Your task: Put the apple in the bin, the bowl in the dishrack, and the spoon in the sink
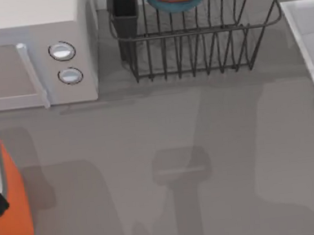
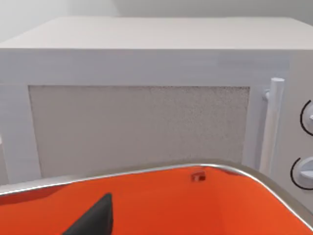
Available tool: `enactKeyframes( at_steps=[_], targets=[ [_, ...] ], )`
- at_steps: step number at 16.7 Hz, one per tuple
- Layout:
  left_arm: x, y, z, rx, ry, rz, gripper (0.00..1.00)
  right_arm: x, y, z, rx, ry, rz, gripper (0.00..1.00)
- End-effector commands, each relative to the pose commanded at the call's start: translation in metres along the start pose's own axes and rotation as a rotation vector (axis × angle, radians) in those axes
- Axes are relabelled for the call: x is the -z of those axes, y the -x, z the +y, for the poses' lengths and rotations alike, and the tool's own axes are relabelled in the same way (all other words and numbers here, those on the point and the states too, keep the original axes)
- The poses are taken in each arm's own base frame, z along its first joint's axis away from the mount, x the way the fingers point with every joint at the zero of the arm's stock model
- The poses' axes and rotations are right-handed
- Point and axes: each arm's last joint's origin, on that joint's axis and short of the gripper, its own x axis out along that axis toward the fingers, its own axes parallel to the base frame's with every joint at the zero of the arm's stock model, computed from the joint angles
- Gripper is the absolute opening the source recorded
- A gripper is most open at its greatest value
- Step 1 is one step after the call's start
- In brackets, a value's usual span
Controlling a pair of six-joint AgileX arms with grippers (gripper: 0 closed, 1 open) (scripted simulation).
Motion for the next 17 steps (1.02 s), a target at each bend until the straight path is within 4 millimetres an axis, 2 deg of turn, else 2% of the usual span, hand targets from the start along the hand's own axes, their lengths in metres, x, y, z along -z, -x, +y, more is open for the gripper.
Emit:
enactKeyframes(
  at_steps=[11, 17],
  targets=[
    [0.0000, 0.0000, 0.0000, 0.000, 0.000, 0.000, 1.00, 0.0000, 0.0000, 0.0000, 0.000, 0.000, 0.000, 0.98],
    [0.0000, 0.0000, 0.0000, 0.000, 0.000, 0.000, 1.00, 0.0000, 0.0000, 0.0000, 0.000, 0.000, 0.000, 1.00]
  ],
)
